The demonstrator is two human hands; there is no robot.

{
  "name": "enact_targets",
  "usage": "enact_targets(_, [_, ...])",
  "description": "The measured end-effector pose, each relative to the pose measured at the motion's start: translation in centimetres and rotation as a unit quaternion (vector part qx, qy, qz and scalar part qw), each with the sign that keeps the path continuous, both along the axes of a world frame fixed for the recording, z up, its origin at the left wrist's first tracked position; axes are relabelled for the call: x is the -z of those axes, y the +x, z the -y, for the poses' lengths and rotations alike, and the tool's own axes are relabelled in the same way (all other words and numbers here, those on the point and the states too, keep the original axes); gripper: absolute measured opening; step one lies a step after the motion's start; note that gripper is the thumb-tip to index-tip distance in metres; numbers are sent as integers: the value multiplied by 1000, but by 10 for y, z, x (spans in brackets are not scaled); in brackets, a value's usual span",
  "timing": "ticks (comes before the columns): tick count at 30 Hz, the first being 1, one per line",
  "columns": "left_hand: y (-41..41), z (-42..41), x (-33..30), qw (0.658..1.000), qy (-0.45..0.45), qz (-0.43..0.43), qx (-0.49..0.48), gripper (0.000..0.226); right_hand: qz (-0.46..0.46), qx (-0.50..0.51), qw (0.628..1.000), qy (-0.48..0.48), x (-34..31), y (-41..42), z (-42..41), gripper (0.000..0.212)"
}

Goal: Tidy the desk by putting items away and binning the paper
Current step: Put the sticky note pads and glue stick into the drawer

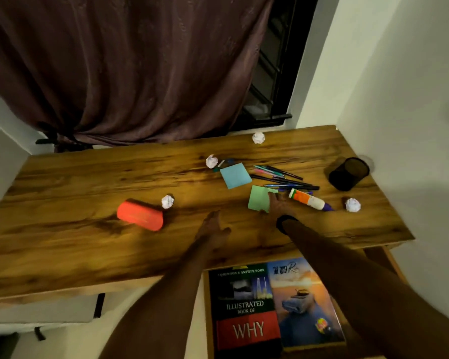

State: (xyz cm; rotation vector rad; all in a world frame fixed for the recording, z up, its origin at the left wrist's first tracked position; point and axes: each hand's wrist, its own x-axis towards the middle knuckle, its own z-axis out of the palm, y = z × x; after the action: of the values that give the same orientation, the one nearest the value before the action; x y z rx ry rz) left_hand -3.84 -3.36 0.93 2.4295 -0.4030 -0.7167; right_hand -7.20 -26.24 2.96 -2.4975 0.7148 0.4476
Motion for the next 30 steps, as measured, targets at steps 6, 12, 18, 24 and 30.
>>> enact_targets(6, [55,33,16,999,31,-17,-16,73,19,128,992,1,30,25,6,110])
enact_targets(12, [82,56,26,999,4,-17,-41,73,-31,188,980,55,51,52,7,135])
enact_targets(18, [88,69,35,987,-74,-61,-130,55,47,200,971,122,106,61,-7,96])
enact_targets(24, [105,65,37,945,-162,-172,-224,58,163,194,867,428,38,64,-40,18])
enact_targets(30, [117,29,59,924,-173,-214,-266,62,160,202,962,90,19,133,-30,56])
